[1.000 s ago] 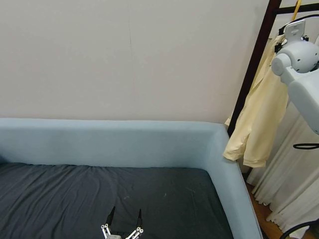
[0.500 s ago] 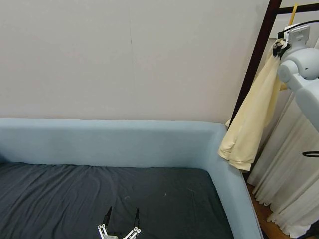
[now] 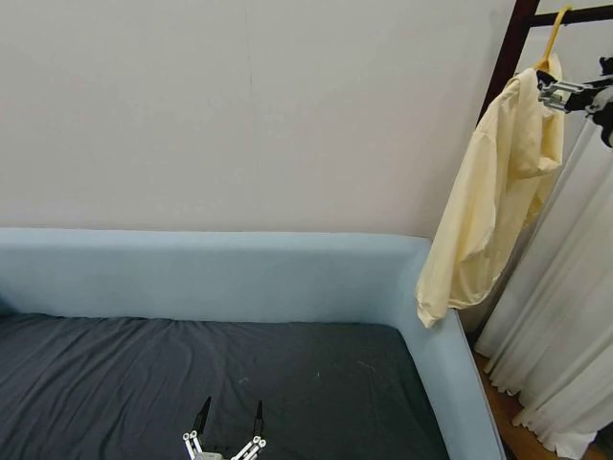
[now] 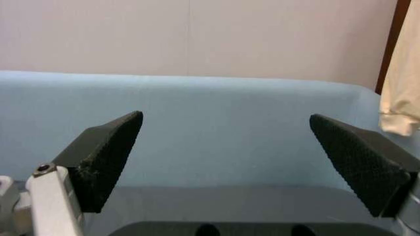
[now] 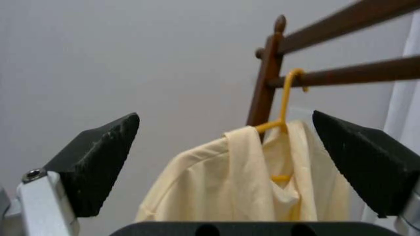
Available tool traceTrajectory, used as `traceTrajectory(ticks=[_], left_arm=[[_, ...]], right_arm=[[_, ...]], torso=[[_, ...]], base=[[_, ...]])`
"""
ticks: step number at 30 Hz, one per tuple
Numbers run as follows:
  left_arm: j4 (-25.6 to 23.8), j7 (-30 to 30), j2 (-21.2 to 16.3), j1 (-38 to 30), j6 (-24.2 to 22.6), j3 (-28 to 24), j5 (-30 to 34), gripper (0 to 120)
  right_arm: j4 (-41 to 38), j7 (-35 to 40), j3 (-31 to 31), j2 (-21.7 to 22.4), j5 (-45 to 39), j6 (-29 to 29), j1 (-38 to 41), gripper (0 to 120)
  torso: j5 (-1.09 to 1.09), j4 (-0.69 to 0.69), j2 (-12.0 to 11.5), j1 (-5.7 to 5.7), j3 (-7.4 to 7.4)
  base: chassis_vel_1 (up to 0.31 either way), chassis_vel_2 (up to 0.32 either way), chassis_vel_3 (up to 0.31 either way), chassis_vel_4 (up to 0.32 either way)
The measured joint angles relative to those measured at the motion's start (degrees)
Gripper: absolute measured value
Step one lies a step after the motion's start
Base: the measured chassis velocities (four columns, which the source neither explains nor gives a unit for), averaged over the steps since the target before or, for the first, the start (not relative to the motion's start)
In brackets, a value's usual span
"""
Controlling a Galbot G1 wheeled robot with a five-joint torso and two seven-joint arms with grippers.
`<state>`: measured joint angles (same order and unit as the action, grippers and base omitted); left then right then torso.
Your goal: Pick up the clothes from the sofa and hang them on the clothes hanger.
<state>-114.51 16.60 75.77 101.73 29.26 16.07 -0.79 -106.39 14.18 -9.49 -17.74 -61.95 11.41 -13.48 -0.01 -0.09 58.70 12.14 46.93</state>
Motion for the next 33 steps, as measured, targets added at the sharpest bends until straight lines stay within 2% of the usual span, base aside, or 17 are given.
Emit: traceTrajectory(ticks=[1,2,4,5,6,7,9,10,11,13,16,17,19,20,22,28,33], left_arm=[[-0.15,-0.02,0.19,0.23,0.08,0.19,-0.03,100],[-0.15,-0.02,0.19,0.23,0.08,0.19,-0.03,100],[-0.48,0.08,1.52,1.49,1.00,1.61,-0.38,100],[-0.54,0.14,2.09,1.93,1.34,2.16,-0.40,100],[-0.61,0.19,2.49,2.30,1.63,2.68,-0.40,100],[-0.61,0.19,2.49,2.30,1.63,2.68,-0.40,100],[-0.63,0.34,2.54,2.56,1.77,3.15,-0.23,100],[-0.63,0.35,2.07,2.85,1.83,3.30,-0.03,100],[-0.63,0.35,2.07,2.85,1.83,3.30,-0.03,100],[-0.65,0.27,1.64,3.11,1.88,3.33,0.14,100],[-1.39,0.09,1.06,3.68,1.91,3.59,1.12,100],[-1.39,0.09,1.06,3.68,1.91,3.59,1.12,100],[-1.89,0.03,0.75,4.03,1.91,4.07,1.90,100],[-1.89,0.03,0.75,4.03,1.91,4.07,1.90,100],[-2.06,0.00,0.51,4.38,1.97,5.10,3.09,100],[-2.07,-0.01,0.21,5.67,2.62,6.34,4.38,100],[-2.09,0.05,0.16,5.89,2.79,6.54,4.39,100]], right_arm=[[-3.05,0.19,-4.86,0.73,-0.03,-0.47,-4.18,100],[-3.05,0.19,-4.86,0.73,-0.03,-0.47,-4.18,100],[-8.91,0.22,-19.75,-0.68,2.17,-0.72,-16.43,100],[-10.95,-0.16,-24.55,-2.37,3.82,-1.06,-21.99,100],[-12.60,-1.20,-29.64,-5.15,6.29,-1.79,-28.31,100],[-12.60,-1.20,-29.64,-5.15,6.29,-1.79,-28.31,100],[-14.15,-4.30,-37.46,-12.82,14.66,-5.37,-42.01,100],[-14.19,-6.55,-40.31,-18.59,20.42,-8.79,-52.63,100],[-14.19,-6.55,-40.31,-18.59,20.42,-8.79,-52.63,100],[-14.36,-8.15,-42.61,-24.17,23.78,-11.67,-61.75,100],[-15.42,-9.97,-44.37,-32.18,27.08,-15.50,-71.79,100],[-15.42,-9.97,-44.37,-32.18,27.08,-15.50,-71.79,100],[-15.87,-11.19,-44.69,-36.55,28.37,-17.66,-77.20,100],[-15.87,-11.19,-44.69,-36.55,28.37,-17.66,-77.20,100],[-15.69,-12.31,-44.79,-40.93,29.58,-20.32,-82.97,100],[-14.24,-13.91,-42.64,-46.23,33.02,-24.59,-88.57,100],[-12.69,-18.02,-41.32,-47.97,34.46,-28.98,-91.10,100]], torso=[[0.01,-0.01,0.00,0.00,0.00],[0.01,-0.01,0.00,0.00,0.00],[-0.11,-0.01,0.02,0.00,-0.02],[-0.14,-0.01,0.03,-0.01,-0.02],[-0.04,0.04,0.03,-0.02,-0.02],[-0.04,0.04,0.03,-0.02,-0.02],[0.04,0.06,0.01,-0.01,0.00],[0.10,0.00,0.00,0.00,0.02],[0.10,0.00,0.00,0.00,0.02],[0.05,-0.04,0.00,0.00,0.01],[0.00,-0.01,0.00,0.00,0.01],[0.00,-0.01,0.00,0.00,0.01],[0.00,0.00,0.00,0.00,0.00],[0.00,0.00,0.00,0.00,0.00],[-0.01,0.00,0.01,0.00,0.00],[-0.02,0.02,0.01,0.00,0.00],[-0.01,0.01,0.01,0.00,0.00]], base=[[0.000,0.000,0.000,0.000],[0.000,0.000,0.000,0.000],[0.000,0.000,0.000,0.000],[0.000,0.000,0.000,0.000],[0.000,0.000,0.000,0.000],[0.000,0.000,0.000,0.000],[0.025,-0.003,-0.009,0.008],[-0.010,-0.001,0.053,0.017],[-0.010,-0.001,0.053,0.017],[0.000,0.000,0.000,0.000],[0.000,0.000,0.000,0.000],[0.000,0.000,0.000,0.000],[0.000,0.000,0.000,0.000],[0.000,0.000,0.000,0.000],[0.000,0.000,0.000,0.000],[0.000,0.000,0.000,0.000],[0.000,0.000,0.000,0.000]])
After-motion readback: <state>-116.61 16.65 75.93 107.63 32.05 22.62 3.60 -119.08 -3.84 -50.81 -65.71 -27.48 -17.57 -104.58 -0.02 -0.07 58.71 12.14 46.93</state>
